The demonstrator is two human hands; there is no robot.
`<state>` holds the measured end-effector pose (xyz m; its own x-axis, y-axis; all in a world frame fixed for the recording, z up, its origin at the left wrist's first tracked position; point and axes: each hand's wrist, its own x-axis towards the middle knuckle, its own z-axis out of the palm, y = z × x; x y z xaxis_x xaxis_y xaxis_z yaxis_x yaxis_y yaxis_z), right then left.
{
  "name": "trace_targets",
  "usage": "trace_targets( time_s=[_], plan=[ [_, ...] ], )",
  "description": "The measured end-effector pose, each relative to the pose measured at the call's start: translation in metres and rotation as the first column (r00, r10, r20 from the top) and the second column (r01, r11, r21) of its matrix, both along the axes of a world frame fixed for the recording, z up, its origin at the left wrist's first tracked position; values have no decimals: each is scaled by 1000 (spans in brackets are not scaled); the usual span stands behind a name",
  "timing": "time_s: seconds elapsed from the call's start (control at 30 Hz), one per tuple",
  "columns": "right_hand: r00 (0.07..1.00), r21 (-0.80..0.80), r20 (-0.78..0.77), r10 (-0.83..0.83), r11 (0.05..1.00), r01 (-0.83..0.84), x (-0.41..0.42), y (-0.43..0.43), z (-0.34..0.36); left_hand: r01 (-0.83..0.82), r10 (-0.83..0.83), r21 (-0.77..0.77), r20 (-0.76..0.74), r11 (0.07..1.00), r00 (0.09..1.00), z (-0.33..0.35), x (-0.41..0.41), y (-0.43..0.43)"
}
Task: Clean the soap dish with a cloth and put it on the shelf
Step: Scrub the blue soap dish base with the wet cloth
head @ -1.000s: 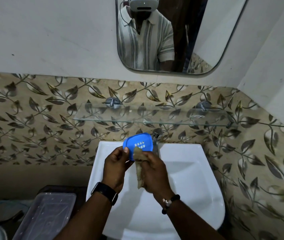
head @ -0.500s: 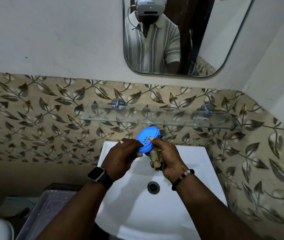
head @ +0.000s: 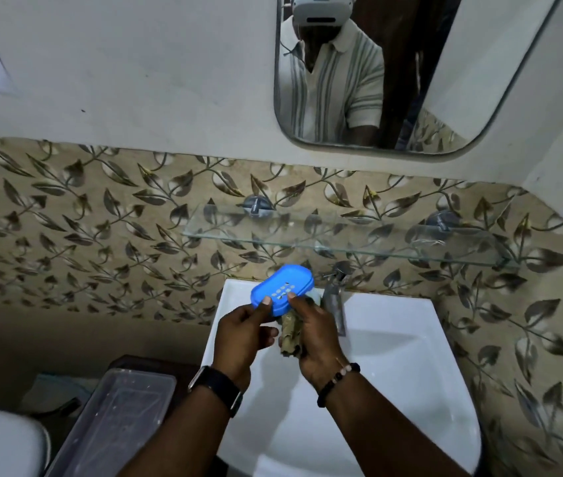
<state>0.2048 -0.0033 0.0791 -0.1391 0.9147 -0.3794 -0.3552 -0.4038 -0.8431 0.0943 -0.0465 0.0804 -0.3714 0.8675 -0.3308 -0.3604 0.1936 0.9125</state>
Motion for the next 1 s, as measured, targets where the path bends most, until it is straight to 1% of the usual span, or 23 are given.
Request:
trace_targets(
  time_s=[0.1, 0.17, 0.23, 0.3, 0.37, 0.43, 0.47, 0.5, 0.53, 0.57, 0.63, 0.7, 0.8, 0.9, 0.93, 0.97, 1.0],
  plan=[
    [999, -21, 29, 18, 1000, -18, -10, -5, -24, -96, 100, -39, 100, 995, 990, -3, -14, 6],
    [997, -45, 77, -24, 999, 27, -6, -4, -35, -113, 119, -46, 141, 992, 983, -5, -21, 11],
    [988, -53, 96, -124, 990, 130, 6, -3, -43, -126, 131, -36, 170, 991, 977, -11, -27, 15],
    [954, 5, 111, -277, 960, 278, 27, -1, -47, -123, 125, -23, 182, 992, 975, -15, -30, 19],
    [883, 161, 196, -428, 902, 401, 55, 4, -48, -110, 110, -13, 185, 994, 977, -19, -30, 23],
    [745, 326, 345, -572, 817, 476, 88, 13, -48, -90, 89, -5, 184, 996, 979, -22, -27, 27],
    [666, 388, 417, -619, 784, 486, 105, 18, -49, -81, 79, 4, 184, 997, 980, -24, -26, 29],
    [601, 422, 483, -637, 770, 477, 122, 26, -51, -71, 68, 14, 179, 997, 982, -25, -24, 31],
    [564, 429, 535, -629, 777, 461, 136, 33, -51, -61, 56, 23, 172, 998, 983, -26, -23, 31],
    [569, 399, 563, -599, 800, 448, 148, 42, -54, -50, 45, 28, 167, 998, 985, -27, -21, 32],
    [644, 299, 565, -515, 856, 422, 162, 62, -56, -33, 28, 29, 154, 999, 988, -28, -17, 33],
    [697, 229, 561, -448, 892, 389, 169, 84, -58, -13, 10, 26, 140, 1000, 990, -29, -14, 32],
    [770, 190, 486, -413, 910, 369, 174, 117, -62, 27, -30, 27, 125, 999, 992, -31, -11, 27],
    [804, 128, 479, -352, 934, 333, 186, 143, -79, 53, -55, 16, 104, 998, 993, -34, -12, 22],
    [796, 110, 510, -325, 943, 314, 190, 148, -86, 53, -54, 14, 97, 998, 994, -35, -13, 20],
    [759, 107, 581, -293, 953, 285, 196, 151, -94, 49, -50, 11, 89, 999, 995, -37, -13, 19],
    [673, 112, 698, -245, 965, 235, 200, 151, -98, 49, -50, 10, 81, 999, 995, -38, -14, 17]
  ],
)
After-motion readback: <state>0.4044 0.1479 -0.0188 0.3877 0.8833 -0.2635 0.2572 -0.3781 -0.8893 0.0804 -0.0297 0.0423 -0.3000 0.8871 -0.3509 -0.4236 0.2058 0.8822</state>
